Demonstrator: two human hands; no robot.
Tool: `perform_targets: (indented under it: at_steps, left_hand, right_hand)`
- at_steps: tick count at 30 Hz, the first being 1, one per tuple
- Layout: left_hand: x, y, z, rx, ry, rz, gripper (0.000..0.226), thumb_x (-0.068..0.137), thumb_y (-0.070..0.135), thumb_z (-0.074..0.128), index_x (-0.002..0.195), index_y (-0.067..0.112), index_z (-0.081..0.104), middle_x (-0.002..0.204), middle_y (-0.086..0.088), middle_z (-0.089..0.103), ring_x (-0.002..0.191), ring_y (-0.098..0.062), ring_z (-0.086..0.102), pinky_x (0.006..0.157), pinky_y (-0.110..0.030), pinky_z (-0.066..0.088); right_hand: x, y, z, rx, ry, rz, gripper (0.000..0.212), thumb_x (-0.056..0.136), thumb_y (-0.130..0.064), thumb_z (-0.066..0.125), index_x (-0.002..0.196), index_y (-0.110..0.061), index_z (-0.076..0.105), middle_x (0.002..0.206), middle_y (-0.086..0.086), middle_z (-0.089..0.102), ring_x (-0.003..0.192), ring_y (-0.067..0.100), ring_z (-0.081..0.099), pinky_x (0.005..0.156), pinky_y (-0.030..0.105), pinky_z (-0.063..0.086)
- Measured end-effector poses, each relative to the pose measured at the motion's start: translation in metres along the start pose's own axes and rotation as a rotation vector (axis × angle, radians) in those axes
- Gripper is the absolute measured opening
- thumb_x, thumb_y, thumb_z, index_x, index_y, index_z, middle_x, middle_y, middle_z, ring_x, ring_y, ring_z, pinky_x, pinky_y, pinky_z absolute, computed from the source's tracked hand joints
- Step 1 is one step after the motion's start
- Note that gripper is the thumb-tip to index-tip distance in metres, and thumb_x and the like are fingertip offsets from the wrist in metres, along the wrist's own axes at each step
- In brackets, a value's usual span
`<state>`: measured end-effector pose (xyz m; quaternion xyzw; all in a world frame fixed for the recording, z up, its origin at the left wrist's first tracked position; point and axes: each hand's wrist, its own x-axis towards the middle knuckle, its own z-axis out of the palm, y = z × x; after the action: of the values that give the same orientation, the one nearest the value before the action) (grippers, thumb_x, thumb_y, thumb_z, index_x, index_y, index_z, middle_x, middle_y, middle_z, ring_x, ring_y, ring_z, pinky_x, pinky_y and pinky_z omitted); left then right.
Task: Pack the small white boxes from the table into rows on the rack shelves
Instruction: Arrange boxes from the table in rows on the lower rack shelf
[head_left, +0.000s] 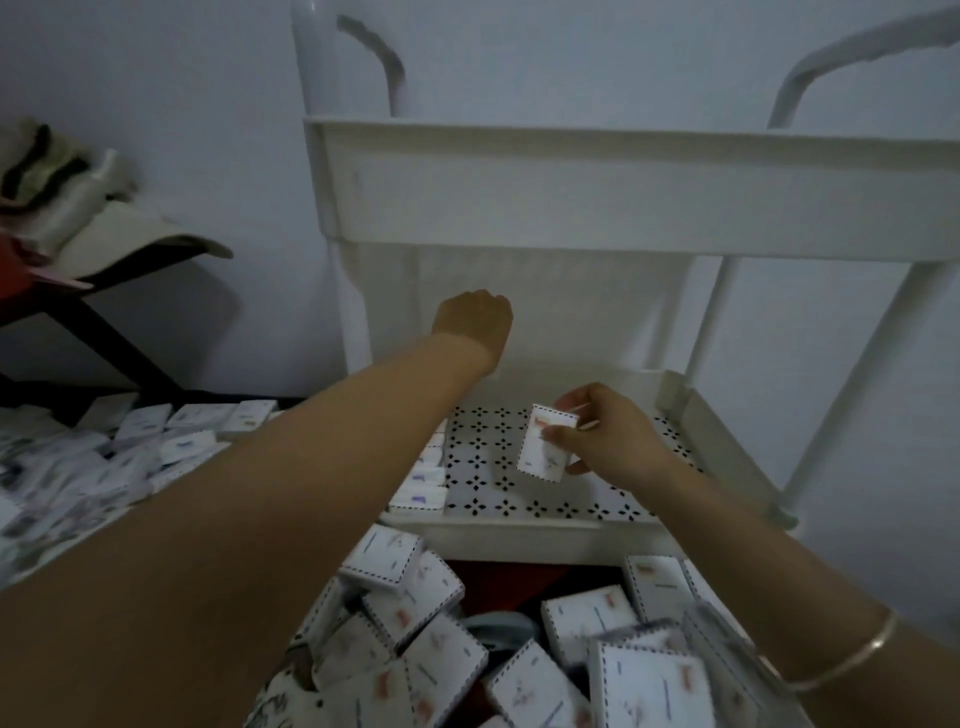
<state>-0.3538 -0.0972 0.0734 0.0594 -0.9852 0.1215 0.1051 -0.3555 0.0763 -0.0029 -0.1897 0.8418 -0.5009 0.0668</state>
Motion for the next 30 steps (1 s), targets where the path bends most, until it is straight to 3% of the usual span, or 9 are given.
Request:
perform_targets:
  at_steps: [4, 9, 13, 15, 17, 21, 23, 26, 30]
  left_hand:
    - [0.009, -0.001, 0.016, 0.112, -0.026, 0.018, 0.035, 0.088, -0.002, 0.057, 0.122, 0.002, 0.049, 0.12, -0.014, 0.056, 0.108, -0.028, 0.058, 0.083, -0.034, 0.046]
    - [0.011, -0.016, 0.031, 0.179, -0.156, -0.028, 0.031, 0.088, -0.002, 0.06, 0.118, 0.005, 0.058, 0.115, -0.009, 0.064, 0.102, -0.021, 0.063, 0.069, -0.028, 0.042]
    - [0.011, -0.021, 0.042, 0.26, -0.222, -0.06, 0.027, 0.093, 0.0, 0.052, 0.117, 0.009, 0.061, 0.117, -0.005, 0.063, 0.106, -0.02, 0.061, 0.075, -0.027, 0.045]
    - [0.012, -0.02, 0.047, 0.248, -0.26, -0.081, 0.023, 0.094, 0.001, 0.051, 0.112, 0.008, 0.064, 0.116, -0.005, 0.064, 0.105, -0.02, 0.062, 0.078, -0.029, 0.048]
    - [0.012, -0.018, 0.052, 0.238, -0.291, -0.109, 0.021, 0.094, 0.005, 0.053, 0.112, 0.007, 0.064, 0.118, -0.006, 0.063, 0.109, -0.022, 0.06, 0.084, -0.033, 0.05]
    - [0.011, -0.014, 0.063, 0.252, -0.275, -0.168, 0.028, 0.097, 0.017, 0.052, 0.123, 0.009, 0.056, 0.129, -0.011, 0.052, 0.123, -0.027, 0.043, 0.096, -0.038, 0.048]
    - [0.009, -0.011, 0.065, 0.246, -0.314, -0.159, 0.032, 0.098, 0.019, 0.051, 0.127, 0.008, 0.053, 0.132, -0.011, 0.05, 0.126, -0.027, 0.039, 0.099, -0.039, 0.045]
    - [0.001, -0.006, 0.067, 0.219, -0.375, -0.129, 0.04, 0.099, 0.021, 0.05, 0.135, 0.007, 0.045, 0.138, -0.011, 0.046, 0.13, -0.027, 0.037, 0.105, -0.04, 0.039]
    - [-0.017, -0.006, 0.071, 0.182, -0.334, -0.083, 0.039, 0.103, 0.015, 0.04, 0.139, 0.002, 0.038, 0.142, -0.013, 0.043, 0.131, -0.026, 0.04, 0.107, -0.035, 0.033]
  right_hand:
    - [0.015, 0.003, 0.002, -0.017, 0.0, -0.015, 0.028, 0.086, -0.017, 0.071, 0.109, -0.014, 0.054, 0.097, 0.0, 0.056, 0.08, 0.011, 0.06, 0.053, 0.024, 0.057]
    - [0.037, 0.002, 0.003, -0.069, 0.079, -0.069, 0.029, 0.086, -0.018, 0.071, 0.109, -0.015, 0.054, 0.107, 0.005, 0.059, 0.094, 0.025, 0.063, 0.077, 0.046, 0.059]
    - [0.062, -0.007, 0.011, -0.087, 0.135, -0.083, 0.029, 0.086, -0.021, 0.071, 0.108, -0.019, 0.052, 0.106, 0.002, 0.059, 0.09, 0.021, 0.063, 0.073, 0.043, 0.06]
    - [0.078, -0.011, 0.02, -0.124, 0.178, -0.106, 0.031, 0.086, -0.021, 0.07, 0.111, -0.02, 0.052, 0.109, 0.002, 0.06, 0.086, 0.016, 0.06, 0.063, 0.031, 0.057]
    - [0.093, -0.016, 0.03, -0.164, 0.207, -0.153, 0.034, 0.087, -0.021, 0.068, 0.117, -0.017, 0.052, 0.113, 0.003, 0.059, 0.085, 0.014, 0.056, 0.055, 0.019, 0.044]
    - [0.114, -0.023, 0.054, -0.162, 0.196, -0.237, 0.033, 0.088, -0.019, 0.069, 0.116, -0.009, 0.055, 0.114, 0.009, 0.063, 0.092, 0.021, 0.06, 0.073, 0.03, 0.048]
    - [0.122, -0.026, 0.066, -0.142, 0.185, -0.259, 0.031, 0.087, -0.02, 0.07, 0.112, -0.008, 0.057, 0.111, 0.011, 0.065, 0.09, 0.021, 0.06, 0.071, 0.029, 0.046]
    - [0.129, -0.028, 0.08, -0.113, 0.142, -0.266, 0.031, 0.083, -0.021, 0.074, 0.108, -0.008, 0.059, 0.107, 0.01, 0.065, 0.093, 0.024, 0.062, 0.076, 0.033, 0.049]
    - [0.137, -0.028, 0.093, -0.108, -0.024, -0.207, 0.029, 0.084, -0.018, 0.071, 0.111, -0.012, 0.063, 0.109, 0.009, 0.065, 0.097, 0.024, 0.063, 0.085, 0.036, 0.052]
